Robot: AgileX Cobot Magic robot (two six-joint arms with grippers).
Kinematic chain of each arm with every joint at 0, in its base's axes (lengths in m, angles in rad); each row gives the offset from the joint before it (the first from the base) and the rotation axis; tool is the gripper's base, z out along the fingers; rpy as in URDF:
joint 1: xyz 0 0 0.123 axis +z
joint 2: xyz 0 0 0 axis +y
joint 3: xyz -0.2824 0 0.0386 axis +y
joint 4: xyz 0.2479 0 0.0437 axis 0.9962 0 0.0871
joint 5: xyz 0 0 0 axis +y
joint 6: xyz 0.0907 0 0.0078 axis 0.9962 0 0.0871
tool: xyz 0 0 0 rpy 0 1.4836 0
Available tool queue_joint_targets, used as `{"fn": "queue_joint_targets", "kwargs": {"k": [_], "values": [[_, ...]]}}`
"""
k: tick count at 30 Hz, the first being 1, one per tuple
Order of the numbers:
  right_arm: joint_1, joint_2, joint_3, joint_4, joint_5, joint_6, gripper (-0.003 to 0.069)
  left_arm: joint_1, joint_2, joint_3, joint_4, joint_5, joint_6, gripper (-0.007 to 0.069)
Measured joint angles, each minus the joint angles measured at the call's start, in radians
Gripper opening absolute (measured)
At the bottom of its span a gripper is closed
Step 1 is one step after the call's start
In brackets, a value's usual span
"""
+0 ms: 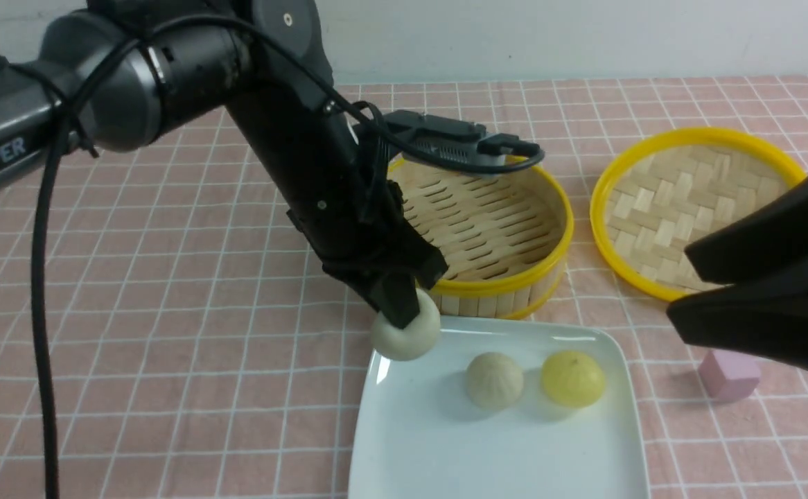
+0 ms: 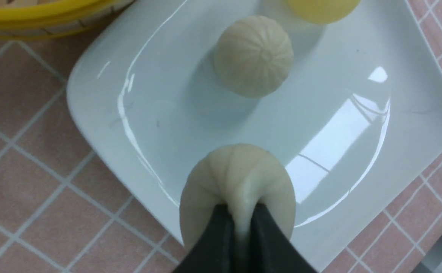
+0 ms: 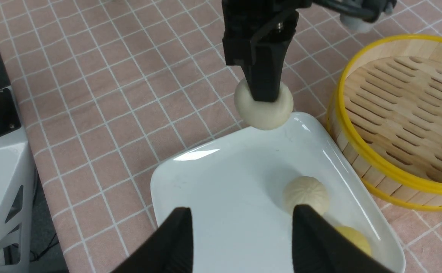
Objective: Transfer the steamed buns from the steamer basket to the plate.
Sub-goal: Use the left arm to put the steamed stuffed bun into the plate
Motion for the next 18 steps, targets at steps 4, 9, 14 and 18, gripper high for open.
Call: {"fn": "queue_joint_targets", "kwargs": {"k": [4,9,14,18], "values": [[0.0,0.0,0.0,0.0,0.006,0.0,0.0369,0.0,0.038,0.0,-0.005,-0.004,0.008,0.0033],[0.0,0.0,0.0,0.0,0.007,0.0,0.0369,0.0,0.116,0.001,0.001,-0.012,0.014,0.0033],[0.0,0.0,0.0,-0.002,0.007,0.0,0.0369,0.0,0.17,0.001,-0.004,-0.031,0.054,0.0033],[0.0,0.0,0.0,-0.002,0.008,0.0,0.0369,0.0,0.177,0.001,-0.003,-0.074,0.057,0.0033]]}}
